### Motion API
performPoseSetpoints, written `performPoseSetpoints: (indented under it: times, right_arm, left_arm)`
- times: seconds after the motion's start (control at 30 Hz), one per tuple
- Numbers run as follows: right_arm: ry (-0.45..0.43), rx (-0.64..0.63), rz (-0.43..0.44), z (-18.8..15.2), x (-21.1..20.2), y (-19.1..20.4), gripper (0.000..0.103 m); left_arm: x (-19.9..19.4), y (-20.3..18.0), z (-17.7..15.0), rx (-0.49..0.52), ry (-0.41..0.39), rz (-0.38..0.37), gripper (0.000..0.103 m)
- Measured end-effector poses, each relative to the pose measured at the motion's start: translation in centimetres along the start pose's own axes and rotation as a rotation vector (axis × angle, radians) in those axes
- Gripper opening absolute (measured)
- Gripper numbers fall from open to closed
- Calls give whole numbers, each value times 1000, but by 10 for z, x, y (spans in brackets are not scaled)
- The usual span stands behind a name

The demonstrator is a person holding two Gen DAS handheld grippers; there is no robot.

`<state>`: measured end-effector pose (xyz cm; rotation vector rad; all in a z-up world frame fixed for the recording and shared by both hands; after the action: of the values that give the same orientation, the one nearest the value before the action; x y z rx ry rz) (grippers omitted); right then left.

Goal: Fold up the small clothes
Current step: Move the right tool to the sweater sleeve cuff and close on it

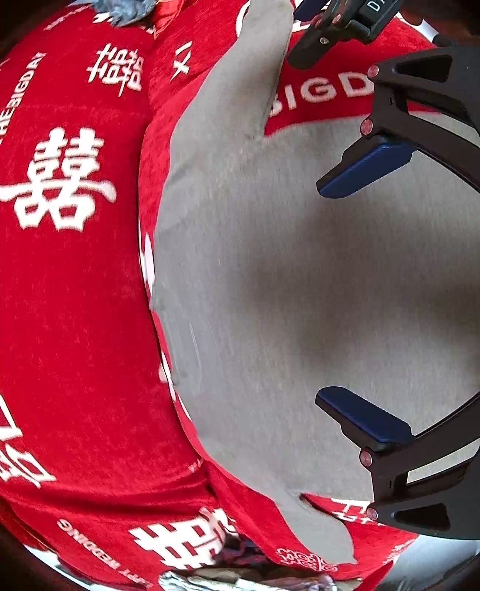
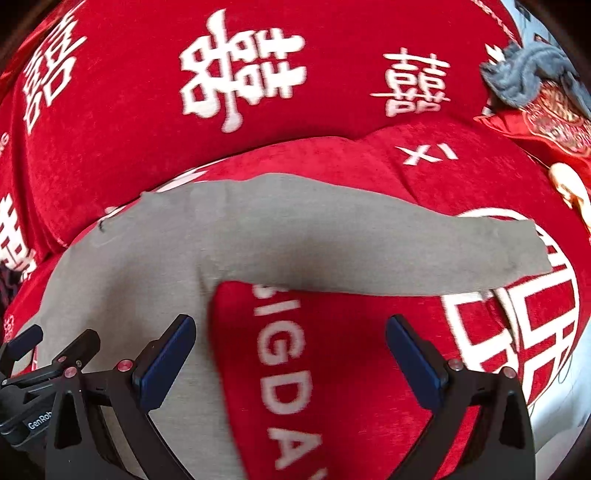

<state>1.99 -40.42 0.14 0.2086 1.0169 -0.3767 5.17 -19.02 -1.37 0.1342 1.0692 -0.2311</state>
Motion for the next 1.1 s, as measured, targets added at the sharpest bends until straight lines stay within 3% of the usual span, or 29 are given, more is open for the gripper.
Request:
performPoseSetpoints:
  times: [0.63, 0.93, 1.1]
  right_arm:
    - [13, 229, -79, 15, 24, -164, 101]
    - [71, 400, 44, 7, 65, -220, 83]
    - [-23, 483, 135, 27, 68, -234, 82]
  left_arm:
    - [28, -113, 26, 142, 26, -37, 102]
    - [47, -138, 30, 151, 48, -45, 102]
    - [54, -136, 34, 134, 52, -44, 102]
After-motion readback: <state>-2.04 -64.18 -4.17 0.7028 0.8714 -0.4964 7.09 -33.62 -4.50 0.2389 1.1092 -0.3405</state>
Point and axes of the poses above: each gripper's, at about its wrist camera, not at the fingertips, and x roughly the way its jaws point, y to its left, z to its top, the point moved 10 cm from there along x, roughly the way its jaws point, and after that the axes turned 9 degrees about -z, right-handed, at the moved point
